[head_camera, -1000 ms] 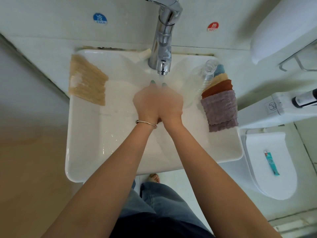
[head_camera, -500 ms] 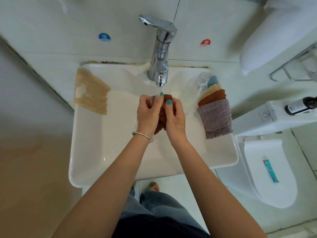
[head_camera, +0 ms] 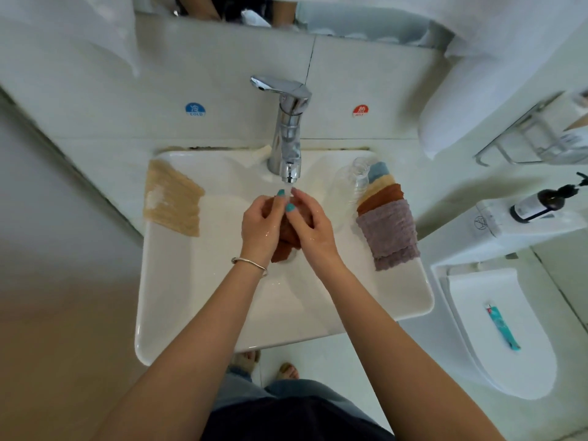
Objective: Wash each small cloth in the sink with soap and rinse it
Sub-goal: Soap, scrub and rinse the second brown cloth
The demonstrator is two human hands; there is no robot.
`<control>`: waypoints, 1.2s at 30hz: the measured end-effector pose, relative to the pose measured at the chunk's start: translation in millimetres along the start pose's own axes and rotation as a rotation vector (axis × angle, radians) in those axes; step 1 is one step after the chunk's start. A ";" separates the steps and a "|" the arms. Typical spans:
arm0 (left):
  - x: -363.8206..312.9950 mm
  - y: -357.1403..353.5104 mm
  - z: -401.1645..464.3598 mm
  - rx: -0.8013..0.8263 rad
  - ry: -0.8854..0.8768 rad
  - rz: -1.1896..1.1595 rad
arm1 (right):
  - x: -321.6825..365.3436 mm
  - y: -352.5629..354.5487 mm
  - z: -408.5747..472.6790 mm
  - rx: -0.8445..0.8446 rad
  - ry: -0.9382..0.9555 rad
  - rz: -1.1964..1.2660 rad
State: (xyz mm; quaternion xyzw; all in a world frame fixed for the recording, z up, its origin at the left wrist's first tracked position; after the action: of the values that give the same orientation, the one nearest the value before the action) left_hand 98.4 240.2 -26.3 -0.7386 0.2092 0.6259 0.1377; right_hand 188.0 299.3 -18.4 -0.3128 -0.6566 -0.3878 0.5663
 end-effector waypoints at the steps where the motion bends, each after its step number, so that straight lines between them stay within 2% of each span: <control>1: -2.8 -1.4 2.5 -0.001 0.003 0.016 | 0.6 0.9 0.9 0.015 0.008 -0.013; 5: -2.1 2.6 1.1 -0.016 0.010 0.005 | 2.3 -0.6 7.3 -0.049 0.020 -0.058; 10: 3.6 -3.2 -12.3 0.029 0.023 -0.013 | 7.1 -10.0 4.9 -0.148 0.066 0.014; 14: -8.5 -21.0 -15.4 0.050 -0.075 -0.039 | -6.3 7.8 2.7 -0.217 0.007 0.011; 17: -5.7 -21.2 -15.1 0.057 -0.118 -0.006 | -12.4 8.8 4.0 -0.193 -0.030 0.009; 21: 13.1 6.6 -2.0 -0.072 -0.046 -0.075 | -4.3 -23.1 4.6 -0.087 -0.052 -0.004; 23: 18.8 12.4 0.3 -0.039 -0.045 -0.074 | -3.0 -32.5 1.7 -0.066 -0.059 -0.014; 28: 12.8 -8.8 -12.8 0.131 -0.071 -0.018 | -16.2 0.0 -2.5 -0.189 0.007 0.026; 30: 13.8 -6.7 -12.4 0.094 -0.073 -0.012 | -19.4 2.6 -3.1 -0.171 0.029 0.033; 34: 16.7 22.9 -1.8 -0.110 -0.029 -0.079 | -15.0 -34.4 -1.0 -0.044 -0.060 0.013; 36: 19.3 29.2 1.1 -0.122 -0.011 -0.075 | -10.4 -42.0 -2.2 -0.027 -0.071 0.053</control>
State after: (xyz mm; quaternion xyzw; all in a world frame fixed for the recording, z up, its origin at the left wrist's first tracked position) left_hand 85.9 212.5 -43.7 -0.7495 0.1422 0.6358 0.1171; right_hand 155.1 276.5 -35.1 -0.3513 -0.6626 -0.3699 0.5484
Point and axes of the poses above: each hand's wrist, its own z-axis towards the middle knuckle, its own y-axis out of the back of the hand, x = y × z, the point moved 3 cm from there along z, towards the middle knuckle, and after that the axes turned 6 degrees about -x, right-handed, at the moved point
